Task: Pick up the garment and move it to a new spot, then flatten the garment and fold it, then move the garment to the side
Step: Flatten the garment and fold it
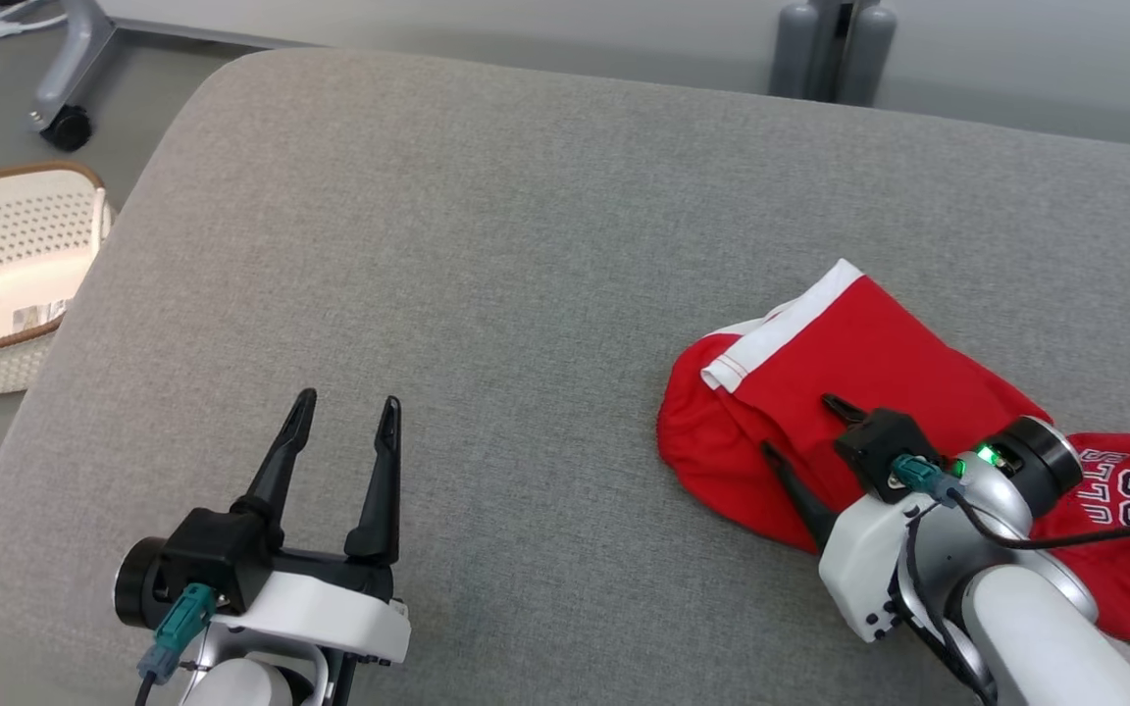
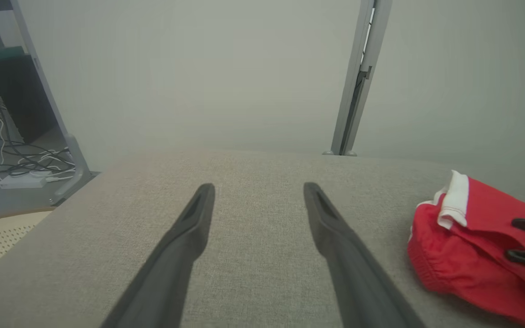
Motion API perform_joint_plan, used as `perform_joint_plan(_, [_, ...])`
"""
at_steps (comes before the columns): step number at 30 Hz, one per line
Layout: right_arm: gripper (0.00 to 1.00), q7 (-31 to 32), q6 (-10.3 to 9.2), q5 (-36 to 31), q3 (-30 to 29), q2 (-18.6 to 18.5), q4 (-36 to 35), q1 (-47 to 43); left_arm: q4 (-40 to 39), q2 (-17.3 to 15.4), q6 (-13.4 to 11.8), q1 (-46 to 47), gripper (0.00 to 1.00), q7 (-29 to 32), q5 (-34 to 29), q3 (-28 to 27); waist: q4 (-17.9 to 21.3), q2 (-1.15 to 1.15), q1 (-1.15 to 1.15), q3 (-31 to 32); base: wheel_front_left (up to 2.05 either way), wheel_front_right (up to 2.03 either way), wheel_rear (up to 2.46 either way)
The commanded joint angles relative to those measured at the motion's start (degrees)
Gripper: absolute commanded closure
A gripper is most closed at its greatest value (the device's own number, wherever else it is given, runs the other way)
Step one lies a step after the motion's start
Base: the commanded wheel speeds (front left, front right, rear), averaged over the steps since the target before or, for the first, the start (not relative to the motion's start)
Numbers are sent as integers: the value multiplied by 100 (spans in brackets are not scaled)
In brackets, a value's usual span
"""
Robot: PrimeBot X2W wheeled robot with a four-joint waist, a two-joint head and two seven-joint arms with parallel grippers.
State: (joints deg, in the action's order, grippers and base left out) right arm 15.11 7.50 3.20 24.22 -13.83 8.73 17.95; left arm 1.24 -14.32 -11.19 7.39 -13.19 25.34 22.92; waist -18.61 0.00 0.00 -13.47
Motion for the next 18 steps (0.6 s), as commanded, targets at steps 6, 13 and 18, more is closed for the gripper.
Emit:
perform_joint_plan(6, [100,-160,-1,-220,-208,5,333,212,173,42,46,140,0,-101,23,-82,-73,0,0,-141,0,0,0])
perform_joint_plan(13, [100,-582,-1,243,-1317,599,11,-86,231,-9,88,186,0,-152,-69,-130,220,0,0,-49,0,0,0])
perform_joint_plan(18, [100,-580,-1,1055,-2307,992,-486,-562,189,-76,83,187,0,-154,-103,-169,537,0,0,-14,0,0,0])
